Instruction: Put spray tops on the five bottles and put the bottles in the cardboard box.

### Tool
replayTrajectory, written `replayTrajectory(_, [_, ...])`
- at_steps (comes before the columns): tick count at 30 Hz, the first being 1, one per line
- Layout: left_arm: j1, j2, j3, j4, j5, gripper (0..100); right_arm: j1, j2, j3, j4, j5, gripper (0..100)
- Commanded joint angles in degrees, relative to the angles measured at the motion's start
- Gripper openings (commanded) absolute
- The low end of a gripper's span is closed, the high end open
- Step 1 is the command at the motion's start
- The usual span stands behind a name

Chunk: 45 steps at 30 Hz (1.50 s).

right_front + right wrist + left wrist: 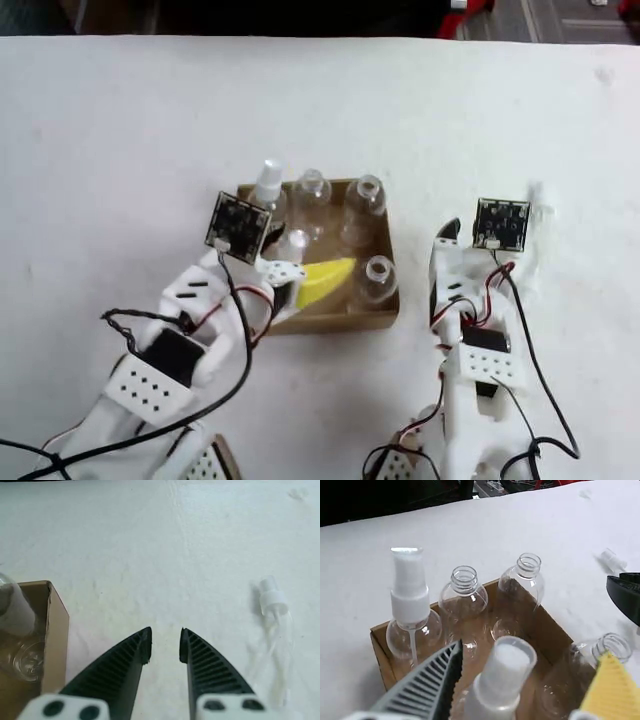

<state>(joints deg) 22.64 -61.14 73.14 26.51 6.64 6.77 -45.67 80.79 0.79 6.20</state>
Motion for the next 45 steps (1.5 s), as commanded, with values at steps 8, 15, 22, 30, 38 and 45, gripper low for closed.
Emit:
replayTrajectory(8, [-1.7,-0.4,-7.5,0.3,1.1,37,-0.4,0.0,-0.9,-1.4,0.8,8.0])
replayTrajectory(15, [-3.5,-0.5,-15.5,8.8,1.5,37,-0.4,0.0,-0.9,-1.4,0.8,8.0])
replayTrajectory(22, [-3.7,-14.0,-26.1,25.3,2.7,37,-0.3,0.0,-0.9,-1.4,0.8,8.0])
replayTrajectory(30, [-12.9,-21.6,-30.1,38.7,-5.1,30,-0.4,0.0,-0.9,-1.4,0.8,8.0])
replayTrajectory(38, [-7.0,-4.4,-31.6,30.2,-17.3,8,-0.4,0.0,-0.9,-1.4,0.8,8.0])
replayTrajectory(45, [-3.0,6.5,-40.6,36.7,-17.1,19,-0.4,0.0,-0.9,-1.4,0.8,8.0])
